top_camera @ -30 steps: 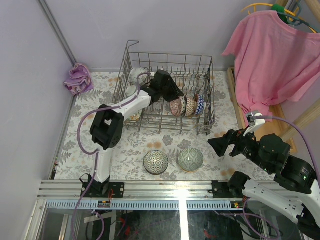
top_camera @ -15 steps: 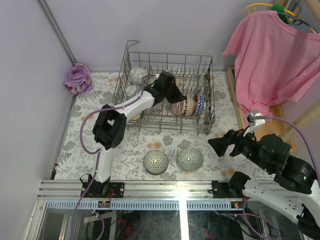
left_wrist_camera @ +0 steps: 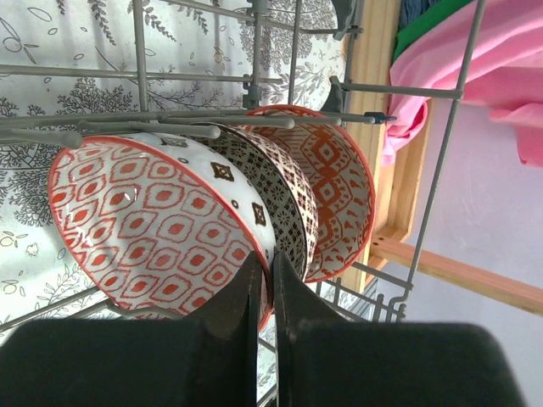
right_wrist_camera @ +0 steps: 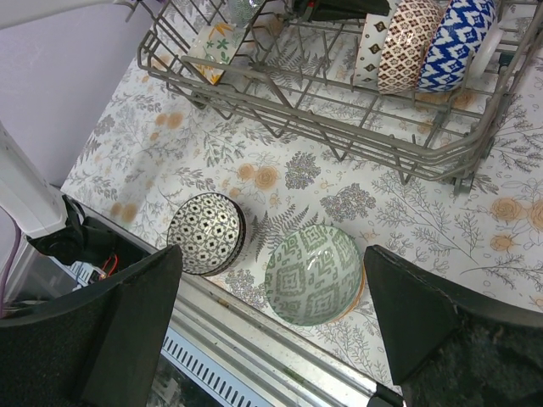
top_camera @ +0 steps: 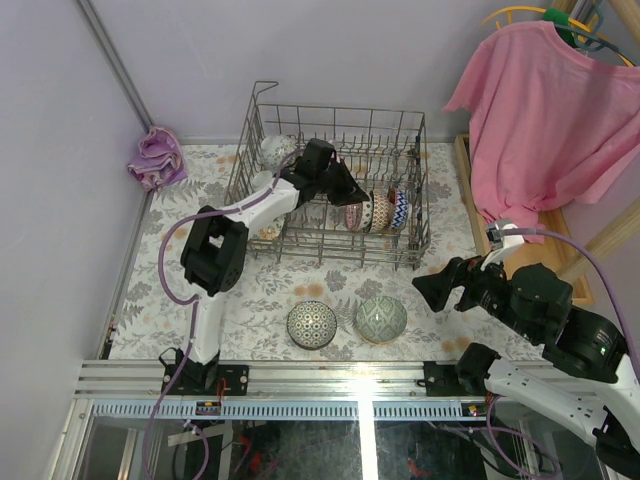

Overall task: Load the bowls into the dish rack
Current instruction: Adjust the bowl in the dish rack.

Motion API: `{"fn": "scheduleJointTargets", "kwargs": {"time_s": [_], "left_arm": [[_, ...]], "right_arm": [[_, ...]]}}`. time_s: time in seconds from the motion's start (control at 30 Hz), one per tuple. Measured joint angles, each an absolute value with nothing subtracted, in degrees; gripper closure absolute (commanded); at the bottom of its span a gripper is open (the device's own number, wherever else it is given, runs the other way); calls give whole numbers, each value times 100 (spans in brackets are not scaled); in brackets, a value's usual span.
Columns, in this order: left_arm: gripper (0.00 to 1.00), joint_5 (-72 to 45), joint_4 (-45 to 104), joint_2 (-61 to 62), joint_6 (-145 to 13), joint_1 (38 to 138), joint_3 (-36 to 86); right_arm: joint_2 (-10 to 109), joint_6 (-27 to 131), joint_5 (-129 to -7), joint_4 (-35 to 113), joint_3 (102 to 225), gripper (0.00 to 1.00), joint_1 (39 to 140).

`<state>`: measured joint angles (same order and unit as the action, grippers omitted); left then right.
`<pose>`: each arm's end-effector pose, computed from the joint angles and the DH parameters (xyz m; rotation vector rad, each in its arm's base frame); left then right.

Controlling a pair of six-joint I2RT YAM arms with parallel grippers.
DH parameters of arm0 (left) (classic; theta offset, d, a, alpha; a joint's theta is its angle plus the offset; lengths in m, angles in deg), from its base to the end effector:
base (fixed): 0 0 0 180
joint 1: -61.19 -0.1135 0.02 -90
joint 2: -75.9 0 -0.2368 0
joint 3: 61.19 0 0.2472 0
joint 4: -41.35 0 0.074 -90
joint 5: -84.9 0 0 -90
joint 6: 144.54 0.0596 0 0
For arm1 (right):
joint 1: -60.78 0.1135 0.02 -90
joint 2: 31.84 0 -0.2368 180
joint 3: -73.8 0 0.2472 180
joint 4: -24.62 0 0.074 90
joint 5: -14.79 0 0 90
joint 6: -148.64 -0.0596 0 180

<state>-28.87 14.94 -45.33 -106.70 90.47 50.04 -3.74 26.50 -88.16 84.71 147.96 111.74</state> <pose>0.4154 -0.2604 0.1968 -0.2282 2.4259 -1.1848 0.0802 0.0776 0.3710 -0.1430 1.8823 0.8142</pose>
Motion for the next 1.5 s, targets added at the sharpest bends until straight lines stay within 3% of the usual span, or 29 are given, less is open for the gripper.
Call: {"fn": "scheduleJointTargets", "kwargs": {"time_s": [0.7, 1.5], "left_arm": [[100, -4502, 1470, -4832, -9916, 8735, 5282], [100, -5391, 1389, -4996, -9448, 8551, 5446]], "right_arm": [[48, 2620, -8770, 8394, 14775, 5, 11174], [332, 2622, -8749, 8248, 14772, 5, 11174]]}}
